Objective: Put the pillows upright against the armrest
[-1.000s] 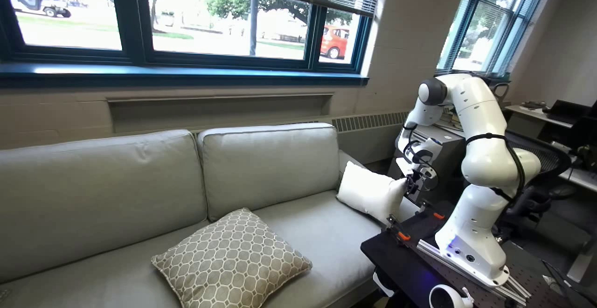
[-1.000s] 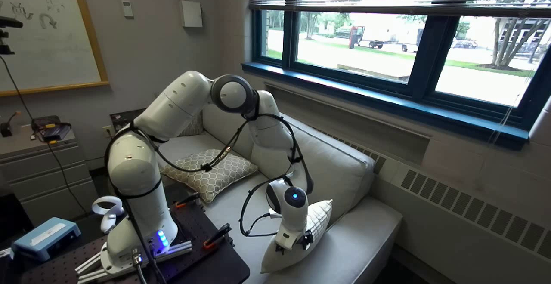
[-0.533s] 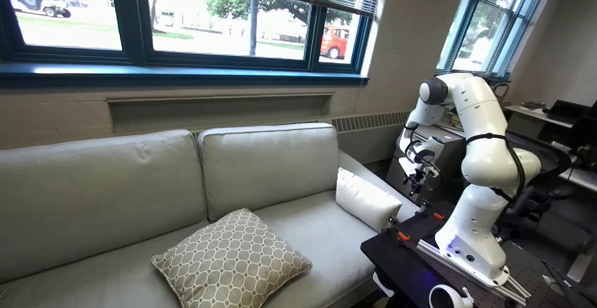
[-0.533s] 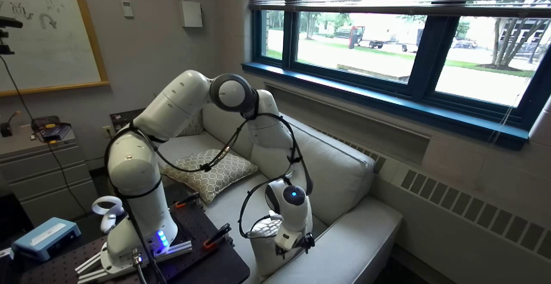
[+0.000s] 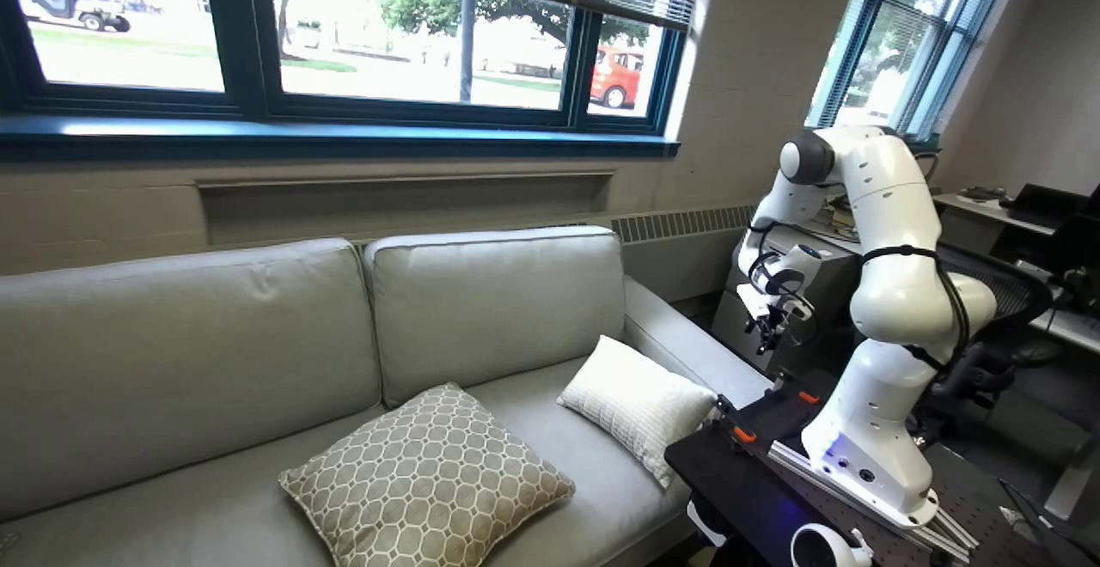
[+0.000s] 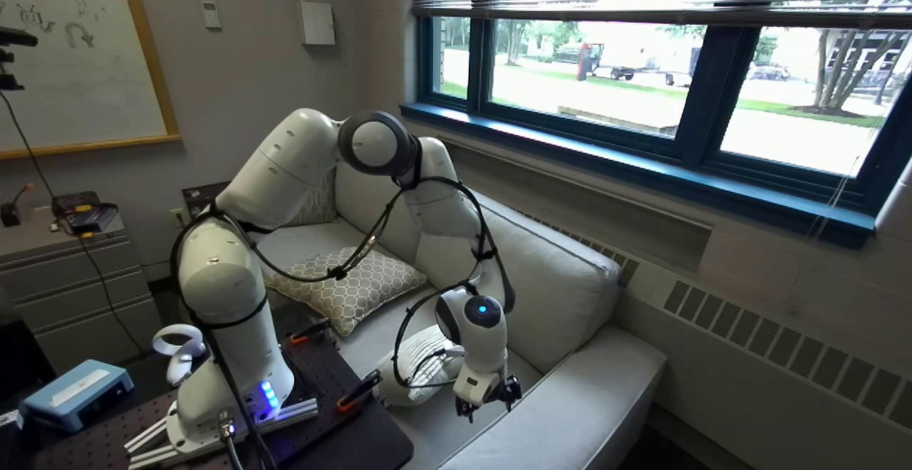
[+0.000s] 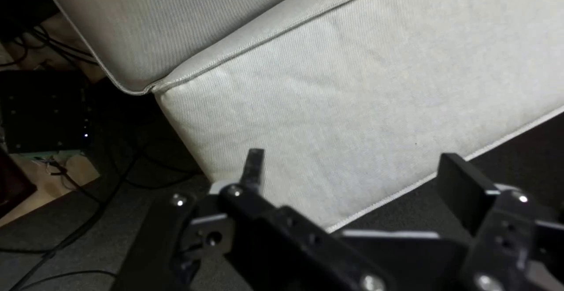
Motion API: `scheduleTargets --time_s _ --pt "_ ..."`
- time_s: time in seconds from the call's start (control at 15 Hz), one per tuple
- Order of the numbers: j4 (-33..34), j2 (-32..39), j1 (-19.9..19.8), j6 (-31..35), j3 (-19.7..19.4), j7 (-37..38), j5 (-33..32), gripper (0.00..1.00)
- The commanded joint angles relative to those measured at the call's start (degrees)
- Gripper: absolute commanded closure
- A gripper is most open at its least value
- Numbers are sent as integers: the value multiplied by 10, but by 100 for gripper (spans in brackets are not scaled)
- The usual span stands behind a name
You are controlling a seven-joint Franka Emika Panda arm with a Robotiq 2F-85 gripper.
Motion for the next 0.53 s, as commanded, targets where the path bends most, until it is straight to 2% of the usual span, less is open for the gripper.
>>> scheduleTargets --time_s 0.0,0.27,0.33,0.47 --pt "-49 -80 39 12 16 -44 -4 0" --pt "-78 -134 122 29 48 -55 -21 0" --pt "-82 -144 127 44 78 -36 -47 0" --pt "-86 -145 174 64 107 -3 -91 0"
